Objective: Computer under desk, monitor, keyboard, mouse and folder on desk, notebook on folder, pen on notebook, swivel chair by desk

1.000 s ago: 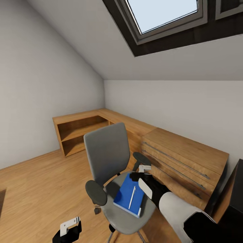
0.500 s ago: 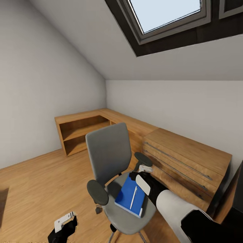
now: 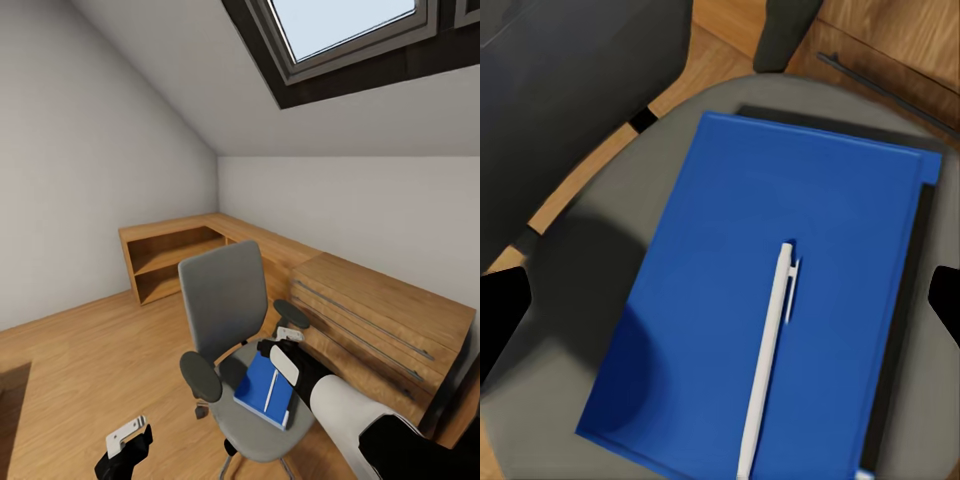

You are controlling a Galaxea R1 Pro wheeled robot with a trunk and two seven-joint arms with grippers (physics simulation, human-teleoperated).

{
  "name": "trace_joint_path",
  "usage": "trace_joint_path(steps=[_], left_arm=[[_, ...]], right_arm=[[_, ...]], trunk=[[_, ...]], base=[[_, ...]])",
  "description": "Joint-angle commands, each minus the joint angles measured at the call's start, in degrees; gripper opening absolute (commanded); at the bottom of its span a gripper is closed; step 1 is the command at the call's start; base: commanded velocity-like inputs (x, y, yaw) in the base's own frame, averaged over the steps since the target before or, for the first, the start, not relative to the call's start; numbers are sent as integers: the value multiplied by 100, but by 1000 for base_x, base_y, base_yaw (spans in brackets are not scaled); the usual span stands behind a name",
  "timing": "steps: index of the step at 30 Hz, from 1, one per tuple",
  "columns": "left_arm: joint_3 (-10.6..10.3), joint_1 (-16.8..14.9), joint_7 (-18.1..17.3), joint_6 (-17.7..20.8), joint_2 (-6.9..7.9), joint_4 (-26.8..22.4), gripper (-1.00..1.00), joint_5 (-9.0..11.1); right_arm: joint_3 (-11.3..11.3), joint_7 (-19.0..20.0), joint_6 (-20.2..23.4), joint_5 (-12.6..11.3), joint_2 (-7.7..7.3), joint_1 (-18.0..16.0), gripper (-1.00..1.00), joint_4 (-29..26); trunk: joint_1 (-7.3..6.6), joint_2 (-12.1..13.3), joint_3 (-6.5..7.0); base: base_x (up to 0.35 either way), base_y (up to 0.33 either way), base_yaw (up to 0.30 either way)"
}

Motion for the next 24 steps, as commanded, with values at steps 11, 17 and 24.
trace_joint_path(steps=[11,17,24], left_arm=[[-39,-6,36,-44,8,-4,100,60],[-38,-6,36,-44,8,-3,100,60],[-36,-6,36,-44,8,-3,100,60]], right_arm=[[63,-19,-14,-10,-12,-5,100,3],[70,-18,-18,-9,-16,-5,100,83],[68,-18,-26,-9,-48,-5,100,112]], trunk=[[242,-446,-204],[374,-687,-312],[528,-968,-438]], base=[[0,0,0],[0,0,0],[0,0,0]])
